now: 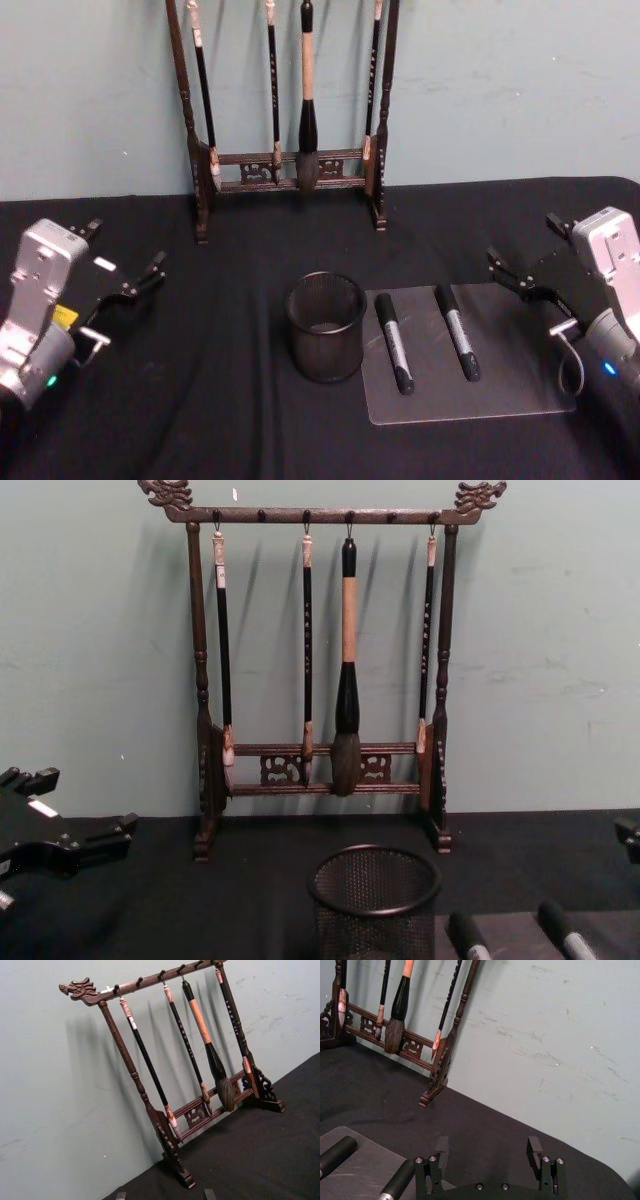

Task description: Pick up the water-based marker from the table and place it into the pen holder.

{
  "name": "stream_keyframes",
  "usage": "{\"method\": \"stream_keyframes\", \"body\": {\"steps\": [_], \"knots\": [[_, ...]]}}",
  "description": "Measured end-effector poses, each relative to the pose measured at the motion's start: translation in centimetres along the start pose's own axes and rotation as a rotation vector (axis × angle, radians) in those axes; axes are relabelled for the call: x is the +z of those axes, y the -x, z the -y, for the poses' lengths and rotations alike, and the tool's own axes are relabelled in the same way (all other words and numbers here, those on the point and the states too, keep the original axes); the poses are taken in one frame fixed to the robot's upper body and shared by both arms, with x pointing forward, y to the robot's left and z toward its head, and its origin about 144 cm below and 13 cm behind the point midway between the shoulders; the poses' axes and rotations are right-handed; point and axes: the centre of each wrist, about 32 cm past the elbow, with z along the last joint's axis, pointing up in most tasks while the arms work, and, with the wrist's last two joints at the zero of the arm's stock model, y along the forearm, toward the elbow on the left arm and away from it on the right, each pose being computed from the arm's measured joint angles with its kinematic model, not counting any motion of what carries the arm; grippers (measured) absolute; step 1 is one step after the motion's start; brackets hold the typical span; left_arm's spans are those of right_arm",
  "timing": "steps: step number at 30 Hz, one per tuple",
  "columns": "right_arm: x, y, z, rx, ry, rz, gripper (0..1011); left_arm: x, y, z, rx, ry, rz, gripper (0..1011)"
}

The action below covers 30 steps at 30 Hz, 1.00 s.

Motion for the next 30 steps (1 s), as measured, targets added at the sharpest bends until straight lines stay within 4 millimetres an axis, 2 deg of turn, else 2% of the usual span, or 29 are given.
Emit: {"method": "stream_keyframes", "body": {"steps": [30], "knots": [[0.0,0.0,0.0,0.0,0.0,0.0,1002,0.0,0.0,0.0,0.0,0.0,0.0,1001]]}}
